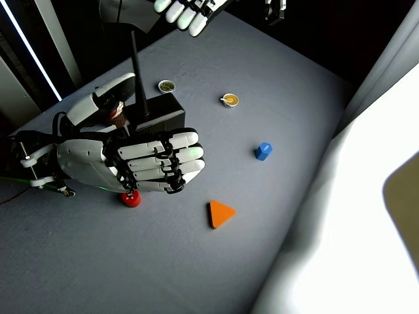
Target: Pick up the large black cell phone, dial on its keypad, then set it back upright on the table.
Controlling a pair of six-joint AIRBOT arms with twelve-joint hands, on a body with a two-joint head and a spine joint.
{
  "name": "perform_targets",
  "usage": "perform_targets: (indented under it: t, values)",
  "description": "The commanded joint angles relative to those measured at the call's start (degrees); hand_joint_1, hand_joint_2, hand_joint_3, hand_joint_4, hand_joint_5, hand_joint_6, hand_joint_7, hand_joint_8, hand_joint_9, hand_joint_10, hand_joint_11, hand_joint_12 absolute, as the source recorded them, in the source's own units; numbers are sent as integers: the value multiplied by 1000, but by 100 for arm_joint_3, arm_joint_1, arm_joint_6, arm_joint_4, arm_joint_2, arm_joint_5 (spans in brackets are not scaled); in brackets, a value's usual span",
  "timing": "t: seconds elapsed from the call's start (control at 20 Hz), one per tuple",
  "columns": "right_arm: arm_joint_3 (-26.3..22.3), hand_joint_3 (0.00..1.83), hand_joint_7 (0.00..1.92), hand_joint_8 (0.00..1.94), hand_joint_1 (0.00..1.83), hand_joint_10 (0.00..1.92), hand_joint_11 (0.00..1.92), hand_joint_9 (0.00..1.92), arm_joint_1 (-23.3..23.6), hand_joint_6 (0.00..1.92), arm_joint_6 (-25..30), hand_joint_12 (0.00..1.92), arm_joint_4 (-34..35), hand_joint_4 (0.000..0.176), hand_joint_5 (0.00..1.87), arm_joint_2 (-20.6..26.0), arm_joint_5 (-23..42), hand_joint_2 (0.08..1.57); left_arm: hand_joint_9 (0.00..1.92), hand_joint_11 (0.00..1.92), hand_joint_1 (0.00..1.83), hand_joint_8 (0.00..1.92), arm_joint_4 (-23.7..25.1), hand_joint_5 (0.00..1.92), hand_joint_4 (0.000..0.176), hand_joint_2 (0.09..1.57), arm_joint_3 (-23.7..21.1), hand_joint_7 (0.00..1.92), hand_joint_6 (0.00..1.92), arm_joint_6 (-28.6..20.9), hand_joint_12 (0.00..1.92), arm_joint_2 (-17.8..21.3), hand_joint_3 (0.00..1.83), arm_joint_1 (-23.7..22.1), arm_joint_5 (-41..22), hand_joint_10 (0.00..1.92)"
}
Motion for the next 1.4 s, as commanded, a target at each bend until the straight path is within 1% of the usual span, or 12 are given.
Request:
perform_targets:
  t: [0.0,0.05,0.1,0.2,0.3,0.45,0.6,0.7,0.75,0.8,1.0,1.35]
  values:
    - [7,0,82,2,353,1,0,82,-2,1,81,487,-183,4,55,38,649,866,154,0,94,2,-559,151,21,1163,-40,184,2,-31,450,13,0,-148,-327,2]
    - [-2,0,27,7,271,5,0,29,-2,0,81,302,-206,26,13,38,649,849,153,0,103,2,-551,153,16,1166,-40,184,2,-32,436,13,0,-154,-330,2]
    - [-12,0,5,1,208,0,0,5,-2,0,81,158,-230,36,2,38,649,821,158,0,96,0,-547,146,13,1168,-41,182,1,-36,449,13,0,-154,-336,2]
    - [-44,0,0,0,173,0,0,0,-2,0,81,104,-303,46,0,38,649,782,160,0,85,0,-515,143,12,1176,-39,181,0,-47,452,13,3,-158,-342,3]
    - [-68,0,0,0,136,0,0,0,-2,0,81,4,-345,39,0,44,649,773,165,0,114,5,-486,151,11,1167,-39,195,3,-50,456,11,0,-158,-337,3]
    - [-95,0,0,0,8,0,8,0,0,0,81,3,-365,54,0,136,649,771,161,0,74,1,-426,151,14,1187,-39,189,1,-44,453,11,3,-159,-308,3]
    - [-144,3,0,0,9,0,1,0,16,0,81,1,-364,46,0,232,649,790,154,0,62,0,-400,145,17,1184,-39,184,0,-49,450,10,1,-168,-303,0]
    - [-165,5,0,0,23,0,0,0,24,0,81,0,-360,41,0,294,649,796,172,0,61,2,-400,141,9,1190,-40,188,1,-76,470,11,2,-171,-318,6]
    - [-174,9,0,0,4,0,0,0,25,0,81,0,-356,43,0,323,649,805,176,0,84,2,-399,146,4,1188,-44,191,2,-86,475,11,0,-171,-323,6]
    - [-182,8,0,0,0,0,0,0,25,0,81,0,-356,53,0,346,649,806,172,0,74,1,-399,146,13,1191,-46,189,1,-86,450,11,1,-172,-325,3]
    - [-274,9,0,0,1,0,11,0,54,0,81,5,-341,59,0,520,650,812,197,0,121,2,-395,160,7,1175,-47,214,1,-106,484,13,0,-176,-354,3]
    - [-665,6,10,3,48,8,27,25,60,0,81,16,-225,69,0,1131,652,818,187,0,93,0,-357,147,0,1196,-58,194,0,-171,496,17,3,-181,-362,4]
